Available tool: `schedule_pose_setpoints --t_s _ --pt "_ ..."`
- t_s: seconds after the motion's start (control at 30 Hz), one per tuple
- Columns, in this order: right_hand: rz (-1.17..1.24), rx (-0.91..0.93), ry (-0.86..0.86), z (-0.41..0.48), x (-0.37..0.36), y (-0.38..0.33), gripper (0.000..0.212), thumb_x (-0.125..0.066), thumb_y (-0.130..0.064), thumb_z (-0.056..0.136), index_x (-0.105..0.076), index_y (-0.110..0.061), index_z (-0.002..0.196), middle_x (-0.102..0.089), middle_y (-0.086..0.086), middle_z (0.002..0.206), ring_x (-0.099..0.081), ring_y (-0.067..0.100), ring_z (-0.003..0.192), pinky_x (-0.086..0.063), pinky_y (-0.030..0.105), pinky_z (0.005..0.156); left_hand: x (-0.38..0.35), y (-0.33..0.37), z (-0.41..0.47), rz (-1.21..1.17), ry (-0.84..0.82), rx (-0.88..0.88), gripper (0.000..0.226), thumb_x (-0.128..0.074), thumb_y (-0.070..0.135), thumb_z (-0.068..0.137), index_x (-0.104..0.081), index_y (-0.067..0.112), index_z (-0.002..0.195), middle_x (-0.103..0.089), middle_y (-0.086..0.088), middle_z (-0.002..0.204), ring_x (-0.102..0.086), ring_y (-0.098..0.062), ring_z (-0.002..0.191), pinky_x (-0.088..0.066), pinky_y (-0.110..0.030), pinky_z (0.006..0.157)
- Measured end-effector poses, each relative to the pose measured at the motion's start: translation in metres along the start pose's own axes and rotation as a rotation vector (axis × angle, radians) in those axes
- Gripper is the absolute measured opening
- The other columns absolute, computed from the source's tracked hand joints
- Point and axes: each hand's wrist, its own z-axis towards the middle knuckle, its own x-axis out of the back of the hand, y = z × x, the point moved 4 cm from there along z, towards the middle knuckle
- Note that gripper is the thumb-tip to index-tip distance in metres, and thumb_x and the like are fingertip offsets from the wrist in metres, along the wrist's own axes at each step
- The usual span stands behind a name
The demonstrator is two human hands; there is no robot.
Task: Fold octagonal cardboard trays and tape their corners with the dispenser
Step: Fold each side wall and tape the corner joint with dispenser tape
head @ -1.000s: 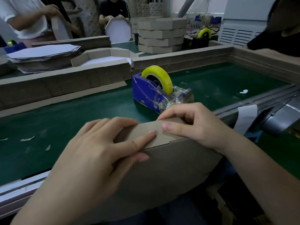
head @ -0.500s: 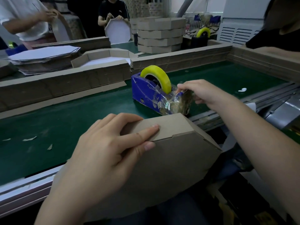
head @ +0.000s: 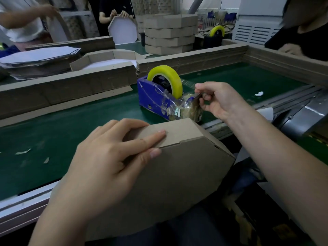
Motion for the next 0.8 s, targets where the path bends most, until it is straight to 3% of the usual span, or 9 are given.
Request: schedule_pose_setpoints --t_s 0.17,0.3,0.47,0.8 --pt "0.140 0.038 0.006 0.001 0.003 0.005 0.028 -0.060 -0.005 0.086 -0.060 -0.012 0.059 -0.055 -0.007 0.052 -0.038 0.003 0.049 -0.041 0.021 0.060 -0.001 -0.002 0.001 -0.031 -0.002 0.011 0.036 -0.045 0.049 0.092 -0.065 0.040 0.121 -0.062 0.011 0.117 -0.060 -0.022 0.100 -0.049 -0.046 0.077" --pt "0.209 0.041 0.001 0.001 0.005 0.007 0.048 -0.057 -0.002 0.086 -0.060 -0.017 0.041 -0.053 -0.006 0.050 -0.039 0.003 0.046 -0.042 0.023 0.060 -0.001 -0.002 0.002 -0.039 -0.003 0.011 0.036 -0.045 0.049 0.092 -0.065 0.040 0.121 -0.063 0.011 0.118 -0.060 -0.021 0.101 -0.049 -0.046 0.078" --pt "0.302 0.068 0.015 -0.002 0.010 0.014 0.057 -0.050 0.003 0.086 -0.051 -0.019 0.034 -0.041 -0.004 0.046 -0.041 0.005 0.045 -0.045 0.025 0.062 -0.001 -0.001 0.002 -0.033 0.005 0.000 0.035 -0.046 0.048 0.092 -0.065 0.040 0.121 -0.063 0.011 0.117 -0.060 -0.021 0.098 -0.049 -0.045 0.076" --pt "0.470 0.177 0.065 -0.011 0.014 0.029 0.048 -0.036 0.015 0.081 -0.040 -0.010 0.040 -0.033 0.003 0.050 -0.043 0.009 0.047 -0.053 0.027 0.065 -0.001 0.000 0.002 -0.048 0.008 0.008 0.035 -0.047 0.048 0.092 -0.066 0.039 0.119 -0.063 0.012 0.117 -0.060 -0.022 0.099 -0.049 -0.046 0.077"
